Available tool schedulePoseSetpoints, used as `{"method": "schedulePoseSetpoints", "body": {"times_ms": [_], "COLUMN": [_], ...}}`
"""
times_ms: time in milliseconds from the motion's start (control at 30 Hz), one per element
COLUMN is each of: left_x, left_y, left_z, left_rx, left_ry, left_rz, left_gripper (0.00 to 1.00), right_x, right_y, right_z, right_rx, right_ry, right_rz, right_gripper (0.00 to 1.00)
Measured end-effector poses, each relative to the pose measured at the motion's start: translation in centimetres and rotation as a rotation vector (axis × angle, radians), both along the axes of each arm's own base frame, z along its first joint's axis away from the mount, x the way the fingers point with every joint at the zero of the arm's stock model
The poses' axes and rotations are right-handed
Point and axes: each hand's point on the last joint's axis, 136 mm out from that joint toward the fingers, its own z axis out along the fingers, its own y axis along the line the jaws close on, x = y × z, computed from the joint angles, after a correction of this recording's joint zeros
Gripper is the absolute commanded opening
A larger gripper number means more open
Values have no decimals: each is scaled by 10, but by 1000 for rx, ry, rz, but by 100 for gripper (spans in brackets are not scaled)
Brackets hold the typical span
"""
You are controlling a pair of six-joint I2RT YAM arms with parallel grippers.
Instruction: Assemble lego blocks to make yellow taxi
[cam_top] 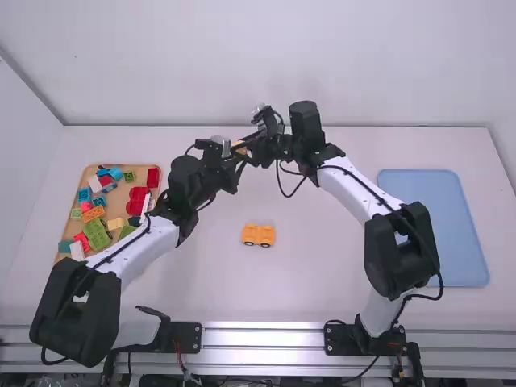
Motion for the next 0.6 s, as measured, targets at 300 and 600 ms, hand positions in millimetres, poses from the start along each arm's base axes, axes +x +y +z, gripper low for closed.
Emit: {"method": "schedulePoseSetpoints", "body": {"times_ms": [300,600], "left_x": [0,-2], "left_y": [0,2], "left_z": [0,-11], "left_rx": [-5,-3], "left_ry": [4,58], "left_rz": [5,11], "left_gripper": [85,99], "right_x": [3,32], "right_y": [-1,-29], "right_z": [2,-10], "right_rx": [3,-52], "right_ry": [-12,14], "right_rz": [-7,-164], "right_gripper": [31,32]}}
